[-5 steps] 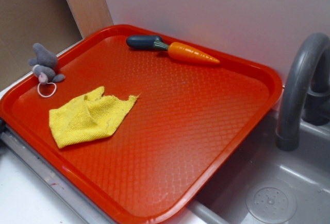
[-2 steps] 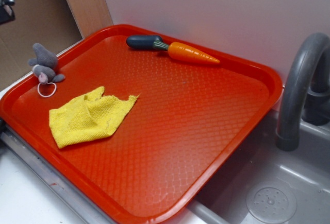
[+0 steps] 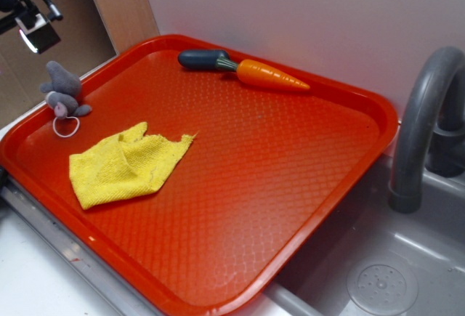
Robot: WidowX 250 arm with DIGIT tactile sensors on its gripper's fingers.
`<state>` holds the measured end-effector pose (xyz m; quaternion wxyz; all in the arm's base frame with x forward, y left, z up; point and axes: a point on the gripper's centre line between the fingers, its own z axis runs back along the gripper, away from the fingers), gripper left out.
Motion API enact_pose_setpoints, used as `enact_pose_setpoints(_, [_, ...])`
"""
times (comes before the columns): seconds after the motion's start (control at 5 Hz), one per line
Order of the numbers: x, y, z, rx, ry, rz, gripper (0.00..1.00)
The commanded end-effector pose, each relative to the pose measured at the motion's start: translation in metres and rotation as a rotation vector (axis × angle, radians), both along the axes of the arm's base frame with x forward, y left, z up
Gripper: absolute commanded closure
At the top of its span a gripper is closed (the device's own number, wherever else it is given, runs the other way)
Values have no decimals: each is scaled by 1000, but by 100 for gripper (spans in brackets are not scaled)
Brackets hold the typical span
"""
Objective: Grab the gray animal.
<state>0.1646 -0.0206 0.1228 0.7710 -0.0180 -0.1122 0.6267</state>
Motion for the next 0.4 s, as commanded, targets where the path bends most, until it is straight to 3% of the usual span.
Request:
enact_pose_setpoints(0.0, [24, 42, -26, 132, -39, 9, 0])
enact_pose_setpoints(0.2, [37, 46, -40, 171, -45, -31, 0])
